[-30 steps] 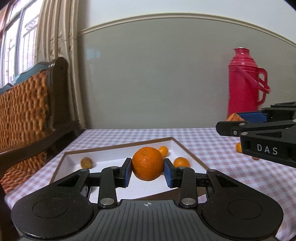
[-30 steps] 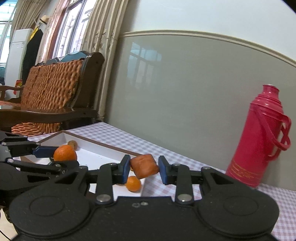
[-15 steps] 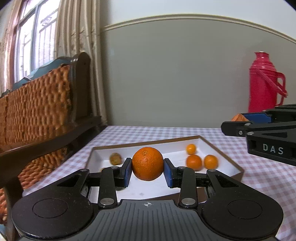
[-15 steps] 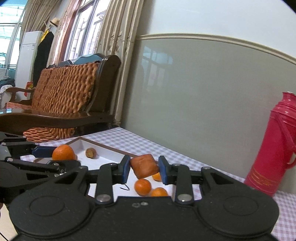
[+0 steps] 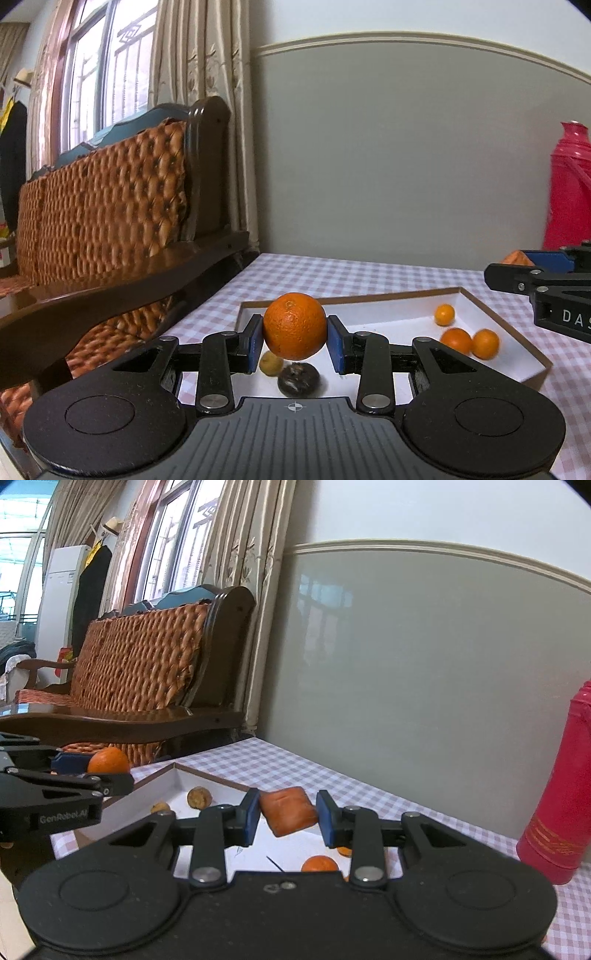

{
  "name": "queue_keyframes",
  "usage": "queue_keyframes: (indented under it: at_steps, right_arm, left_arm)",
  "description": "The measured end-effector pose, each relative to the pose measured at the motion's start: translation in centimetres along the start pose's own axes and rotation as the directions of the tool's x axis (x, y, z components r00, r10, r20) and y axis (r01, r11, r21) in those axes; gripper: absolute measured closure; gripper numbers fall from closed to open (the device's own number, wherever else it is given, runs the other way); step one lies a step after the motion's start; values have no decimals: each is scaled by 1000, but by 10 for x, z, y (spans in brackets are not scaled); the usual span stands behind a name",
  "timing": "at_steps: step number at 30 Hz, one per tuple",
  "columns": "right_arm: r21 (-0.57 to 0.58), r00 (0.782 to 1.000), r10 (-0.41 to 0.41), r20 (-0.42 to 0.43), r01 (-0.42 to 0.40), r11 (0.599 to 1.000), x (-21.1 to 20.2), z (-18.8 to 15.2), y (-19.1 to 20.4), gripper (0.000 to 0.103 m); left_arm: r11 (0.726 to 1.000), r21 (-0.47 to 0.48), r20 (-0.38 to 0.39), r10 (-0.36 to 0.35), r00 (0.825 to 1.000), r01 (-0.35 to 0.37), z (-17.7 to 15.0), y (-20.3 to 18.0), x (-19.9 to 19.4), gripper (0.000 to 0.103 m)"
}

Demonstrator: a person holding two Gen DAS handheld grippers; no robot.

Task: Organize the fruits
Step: 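Carry the mandarin and cut piece with both grippers over the white box, then open the left gripper dropping the mandarin while the right gripper releases the cut piece into the box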

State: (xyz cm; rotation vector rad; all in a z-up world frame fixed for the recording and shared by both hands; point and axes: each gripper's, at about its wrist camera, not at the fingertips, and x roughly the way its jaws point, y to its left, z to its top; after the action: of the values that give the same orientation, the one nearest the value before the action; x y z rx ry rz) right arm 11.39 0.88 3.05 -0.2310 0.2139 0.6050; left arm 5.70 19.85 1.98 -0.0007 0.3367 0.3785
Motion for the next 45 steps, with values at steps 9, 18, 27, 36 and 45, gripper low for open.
queue_keyframes:
  at_steps: [9,18,27,36,45]
  right_arm:
    - [32,999,-22,-41,23,999,36,-2,-17,79]
    - [73,996,-24,-89,30,997,76,-6,-39,79]
    - [41,978,-120,-168,129,991,110,-24,-54,6]
    - [72,988,-97,-122,107,992,105,-19,-47,6]
    - [72,990,-129,-52,132,989,77,-12,-47,6]
  left_arm:
    - [1000,-7,-15,12,1000,-12,9,8,30,66]
    - [1000,15,-66,16,998,-15,11,4,77,66]
    - [994,-42,-38,101,994,-102,3,13,91,0]
    - [994,-31,-29,104,994,-105,1,16,90,0]
    - [995,-30,-12,99,995,-100,4,11,64,0]
